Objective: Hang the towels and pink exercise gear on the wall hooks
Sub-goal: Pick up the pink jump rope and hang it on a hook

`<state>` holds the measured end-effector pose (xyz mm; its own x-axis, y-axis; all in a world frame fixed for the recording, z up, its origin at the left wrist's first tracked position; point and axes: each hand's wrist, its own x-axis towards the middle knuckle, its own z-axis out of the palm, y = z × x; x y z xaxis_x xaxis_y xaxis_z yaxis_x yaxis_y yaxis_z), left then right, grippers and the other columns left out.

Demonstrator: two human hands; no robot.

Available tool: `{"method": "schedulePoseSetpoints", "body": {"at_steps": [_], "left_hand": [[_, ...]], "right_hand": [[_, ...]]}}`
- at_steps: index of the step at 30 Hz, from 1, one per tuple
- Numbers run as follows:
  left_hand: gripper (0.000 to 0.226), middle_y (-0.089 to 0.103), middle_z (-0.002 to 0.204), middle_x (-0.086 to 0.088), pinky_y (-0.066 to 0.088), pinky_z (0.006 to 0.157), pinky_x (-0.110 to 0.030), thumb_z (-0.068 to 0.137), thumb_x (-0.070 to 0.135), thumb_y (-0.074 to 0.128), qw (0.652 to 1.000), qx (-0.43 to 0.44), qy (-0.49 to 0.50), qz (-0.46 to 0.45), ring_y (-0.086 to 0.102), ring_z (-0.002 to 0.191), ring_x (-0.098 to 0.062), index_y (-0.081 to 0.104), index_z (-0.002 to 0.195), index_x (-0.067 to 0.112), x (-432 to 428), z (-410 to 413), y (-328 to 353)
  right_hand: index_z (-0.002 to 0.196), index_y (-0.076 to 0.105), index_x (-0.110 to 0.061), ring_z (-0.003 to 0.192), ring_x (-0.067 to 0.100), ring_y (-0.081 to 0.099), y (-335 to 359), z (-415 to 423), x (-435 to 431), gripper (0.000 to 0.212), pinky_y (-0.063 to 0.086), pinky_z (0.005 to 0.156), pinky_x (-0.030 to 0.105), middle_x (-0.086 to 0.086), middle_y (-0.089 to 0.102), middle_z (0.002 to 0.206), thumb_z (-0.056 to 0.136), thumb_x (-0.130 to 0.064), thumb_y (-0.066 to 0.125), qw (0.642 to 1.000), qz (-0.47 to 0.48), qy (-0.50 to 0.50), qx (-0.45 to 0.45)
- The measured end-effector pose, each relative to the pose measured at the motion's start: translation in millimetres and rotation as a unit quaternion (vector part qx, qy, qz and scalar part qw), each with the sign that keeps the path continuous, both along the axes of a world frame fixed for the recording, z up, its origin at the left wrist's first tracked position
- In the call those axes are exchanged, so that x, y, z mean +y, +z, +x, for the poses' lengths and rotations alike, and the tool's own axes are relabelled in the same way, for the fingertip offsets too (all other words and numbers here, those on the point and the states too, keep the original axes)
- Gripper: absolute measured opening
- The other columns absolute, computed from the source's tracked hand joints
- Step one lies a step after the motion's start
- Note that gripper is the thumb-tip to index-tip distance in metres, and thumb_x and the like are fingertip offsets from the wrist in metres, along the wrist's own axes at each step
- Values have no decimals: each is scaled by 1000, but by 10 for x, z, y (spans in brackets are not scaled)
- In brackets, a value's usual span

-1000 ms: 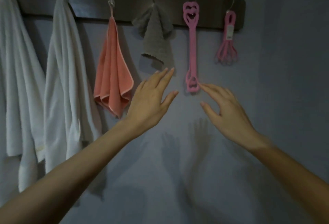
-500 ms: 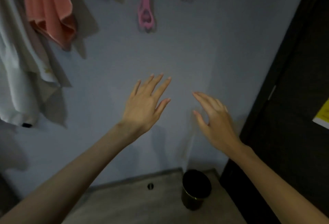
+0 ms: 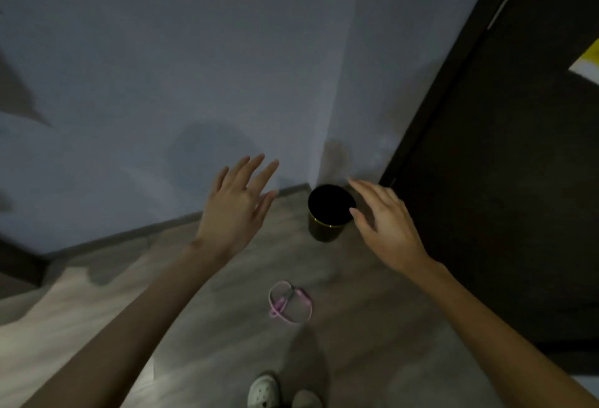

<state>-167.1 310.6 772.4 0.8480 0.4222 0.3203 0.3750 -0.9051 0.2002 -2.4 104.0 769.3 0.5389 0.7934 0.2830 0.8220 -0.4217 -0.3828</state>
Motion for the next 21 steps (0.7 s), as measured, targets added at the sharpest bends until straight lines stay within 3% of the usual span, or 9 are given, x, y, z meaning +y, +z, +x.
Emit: {"method": "schedulePoseSetpoints", "body": {"at_steps": [3,8,13,18,21], "left_hand": [[55,39,149,-4,26,113,-43,94,46,23,998,32,-4,-46,33,138,-25,34,144,25,7,37,-462],[48,38,149,-4,28,111,-40,97,37,40,988,77,10,-134,36,136,-23,34,144,25,104,76,-1329],[51,36,150,0,27,111,-38,96,38,45,972,130,38,-190,34,136,-20,31,143,29,198,61,-2281],[54,39,147,-5,34,109,-41,93,31,53,951,183,61,-242,37,134,-22,33,143,26,238,46,-3558],[57,39,148,-5,33,108,-42,92,29,55,936,217,71,-269,35,135,-24,33,144,26,223,48,-4456]], "right_hand": [[138,44,-18,125,20,47,-484,1,45,48,39,105,37,1,50,139,92,-21,57,999,-15,-4,51],[132,51,-12,120,28,51,-1389,18,250,45,33,101,30,10,54,133,87,-18,51,989,-60,-32,130],[123,57,-5,112,35,55,-2368,35,420,39,44,94,40,18,59,122,84,-12,53,974,-97,-79,188],[121,57,-5,117,33,52,-3604,135,506,36,43,96,40,16,58,125,85,-5,56,958,-159,-93,219],[118,59,-9,115,30,52,-4424,178,539,33,40,91,32,12,58,123,86,-6,55,949,-174,-97,242]]}}
